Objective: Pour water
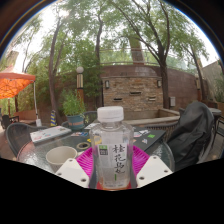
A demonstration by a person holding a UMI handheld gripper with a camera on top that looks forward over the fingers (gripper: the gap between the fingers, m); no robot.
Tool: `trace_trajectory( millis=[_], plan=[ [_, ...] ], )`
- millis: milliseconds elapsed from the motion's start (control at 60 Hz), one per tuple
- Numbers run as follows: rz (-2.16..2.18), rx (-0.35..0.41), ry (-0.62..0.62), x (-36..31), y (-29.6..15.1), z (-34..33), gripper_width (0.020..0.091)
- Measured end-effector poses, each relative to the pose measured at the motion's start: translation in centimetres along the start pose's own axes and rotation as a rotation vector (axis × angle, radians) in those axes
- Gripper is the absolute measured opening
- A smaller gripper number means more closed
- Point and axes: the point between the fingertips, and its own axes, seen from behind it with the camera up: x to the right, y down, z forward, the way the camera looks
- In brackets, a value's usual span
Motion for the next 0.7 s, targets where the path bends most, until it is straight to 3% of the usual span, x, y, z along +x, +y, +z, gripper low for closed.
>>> trace_trajectory(
  millis=[67, 150, 200, 283, 333, 600, 700],
  plan=[
    [-0.026, -0.007, -0.008, 0.4, 0.4, 0.0, 0.0480],
    [-0.013, -0.025, 0.011, -0.2, -0.1, 0.2, 0.0582],
    [0.001, -0.091, 0.033, -0.1, 0.3, 0.3, 0.0647],
    [0.032, -0.236, 0.101, 2.1, 3.3, -1.9, 0.0856],
    [0.036, -0.249, 0.129, 1.4, 2.7, -2.9, 0.0828],
    [0.078, -0.339, 0.231, -3.4, -1.3, -14.1, 0.0827],
    [0.108, -0.338, 0.246, -7.3, -3.9, -19.4, 0.0831]
  ],
)
